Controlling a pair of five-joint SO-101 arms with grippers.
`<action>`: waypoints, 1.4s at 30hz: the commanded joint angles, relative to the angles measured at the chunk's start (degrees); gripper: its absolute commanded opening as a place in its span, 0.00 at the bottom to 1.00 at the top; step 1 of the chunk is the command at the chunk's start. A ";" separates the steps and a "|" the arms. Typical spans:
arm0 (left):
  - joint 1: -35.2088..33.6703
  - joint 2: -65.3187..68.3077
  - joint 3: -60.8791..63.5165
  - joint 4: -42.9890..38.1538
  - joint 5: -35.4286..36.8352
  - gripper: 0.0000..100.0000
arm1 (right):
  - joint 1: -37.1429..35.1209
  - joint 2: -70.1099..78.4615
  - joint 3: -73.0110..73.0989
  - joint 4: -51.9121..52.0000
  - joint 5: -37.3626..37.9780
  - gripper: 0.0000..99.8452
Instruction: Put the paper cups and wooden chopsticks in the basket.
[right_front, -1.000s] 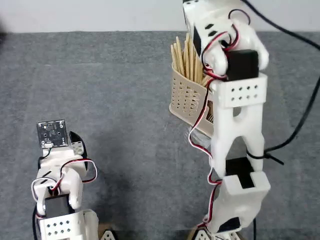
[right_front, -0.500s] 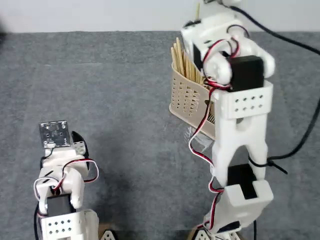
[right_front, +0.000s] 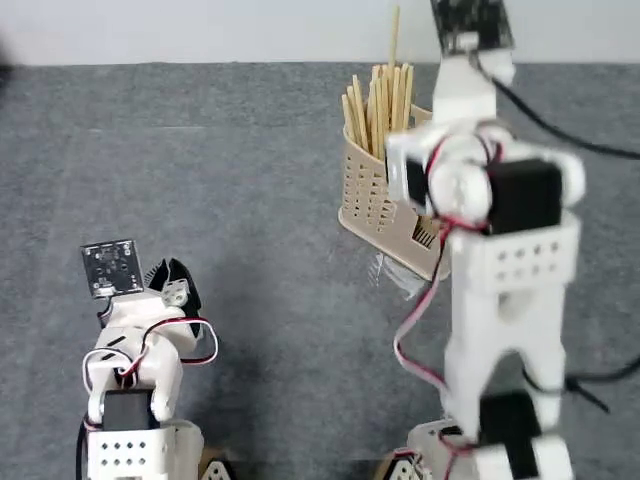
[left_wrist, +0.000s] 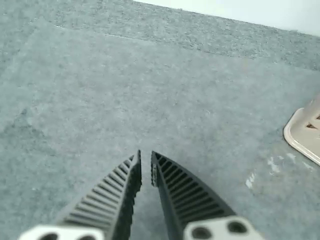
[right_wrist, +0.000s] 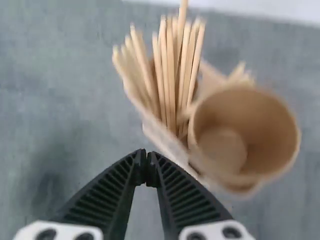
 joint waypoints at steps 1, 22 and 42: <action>0.53 -0.70 -0.66 -1.14 0.62 0.04 | 1.10 -12.70 15.12 0.48 -0.79 0.01; 0.79 -0.70 7.34 -1.41 1.05 0.01 | 6.20 -61.49 96.88 -41.27 -7.56 0.01; 1.14 -0.70 12.53 -6.59 0.62 0.01 | 7.16 -84.00 127.56 -52.62 -9.32 0.01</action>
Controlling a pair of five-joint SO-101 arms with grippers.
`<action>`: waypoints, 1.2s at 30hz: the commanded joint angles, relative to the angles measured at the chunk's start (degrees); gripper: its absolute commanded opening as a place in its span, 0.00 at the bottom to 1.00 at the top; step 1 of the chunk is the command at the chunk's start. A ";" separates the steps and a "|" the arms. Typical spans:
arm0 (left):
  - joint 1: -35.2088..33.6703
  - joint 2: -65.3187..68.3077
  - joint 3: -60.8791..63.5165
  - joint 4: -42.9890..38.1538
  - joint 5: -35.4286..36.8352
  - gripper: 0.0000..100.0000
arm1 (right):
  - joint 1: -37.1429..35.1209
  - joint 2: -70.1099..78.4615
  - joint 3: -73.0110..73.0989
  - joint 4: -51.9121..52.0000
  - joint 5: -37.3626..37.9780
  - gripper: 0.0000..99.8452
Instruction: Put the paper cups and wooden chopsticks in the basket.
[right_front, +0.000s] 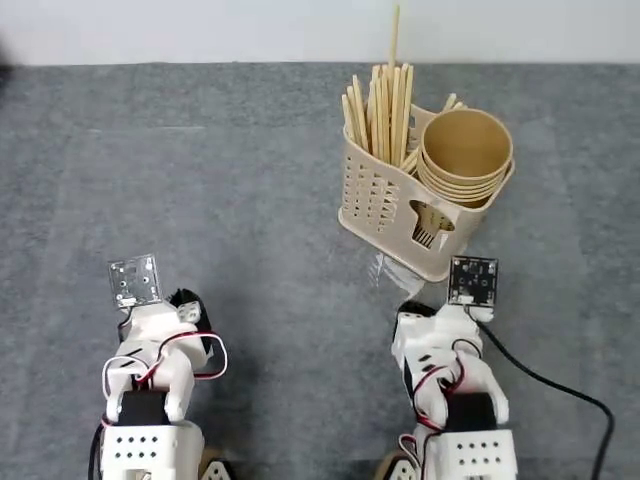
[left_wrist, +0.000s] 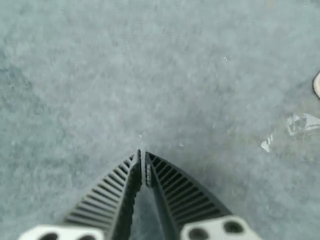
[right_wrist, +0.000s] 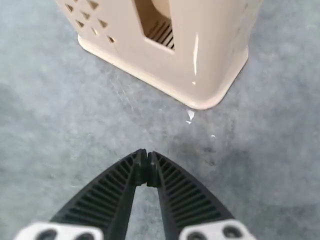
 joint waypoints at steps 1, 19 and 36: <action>0.26 -0.70 -0.57 -2.29 -0.09 0.01 | 0.48 -4.53 1.14 0.31 -0.53 0.01; 0.09 -19.52 -1.01 13.71 0.35 0.01 | 0.13 -11.56 0.70 8.75 -0.88 0.01; 4.40 -19.16 -1.01 23.91 -0.09 0.01 | 0.40 -11.47 0.70 23.78 2.55 0.01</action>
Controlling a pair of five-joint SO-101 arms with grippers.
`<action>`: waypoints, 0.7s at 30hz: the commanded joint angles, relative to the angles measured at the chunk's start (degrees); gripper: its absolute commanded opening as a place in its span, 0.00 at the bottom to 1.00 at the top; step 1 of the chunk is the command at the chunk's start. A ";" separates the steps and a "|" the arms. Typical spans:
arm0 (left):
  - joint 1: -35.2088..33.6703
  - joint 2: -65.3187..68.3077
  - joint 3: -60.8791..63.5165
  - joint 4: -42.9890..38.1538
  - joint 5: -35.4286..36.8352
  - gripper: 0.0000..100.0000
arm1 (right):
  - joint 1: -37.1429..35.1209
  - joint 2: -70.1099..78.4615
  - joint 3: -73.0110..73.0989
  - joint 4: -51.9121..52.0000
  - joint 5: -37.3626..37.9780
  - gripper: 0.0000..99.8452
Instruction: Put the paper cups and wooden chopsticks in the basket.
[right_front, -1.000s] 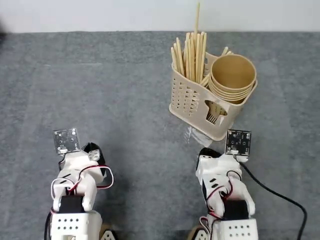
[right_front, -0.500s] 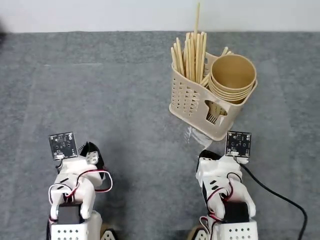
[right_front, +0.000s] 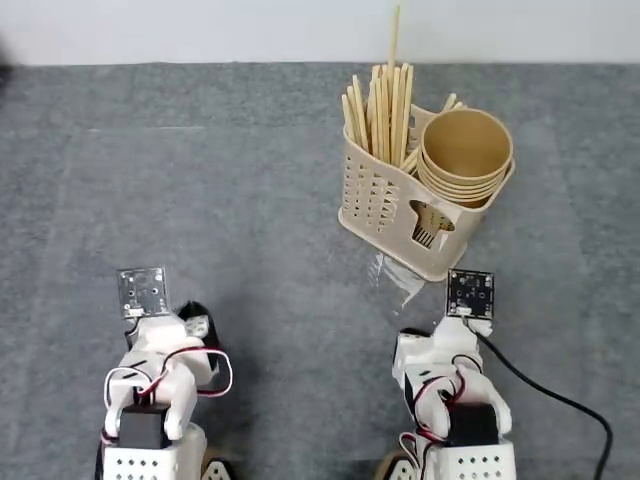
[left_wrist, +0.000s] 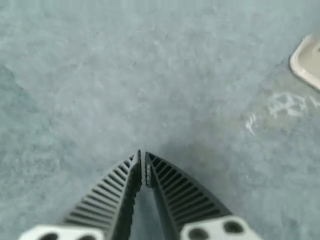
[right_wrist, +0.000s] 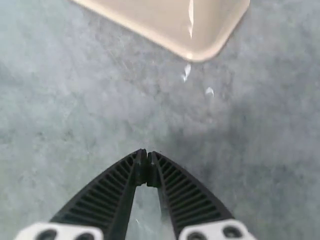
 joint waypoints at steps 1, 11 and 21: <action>0.70 -0.97 -0.92 3.52 -0.09 0.01 | 0.48 -1.10 0.79 4.18 4.48 0.01; 0.26 -0.97 -0.92 9.41 -5.01 0.01 | 0.66 -1.10 0.79 5.76 12.40 0.01; 0.35 -0.97 -0.92 9.41 -5.01 0.01 | 0.40 -1.10 0.79 5.76 12.40 0.01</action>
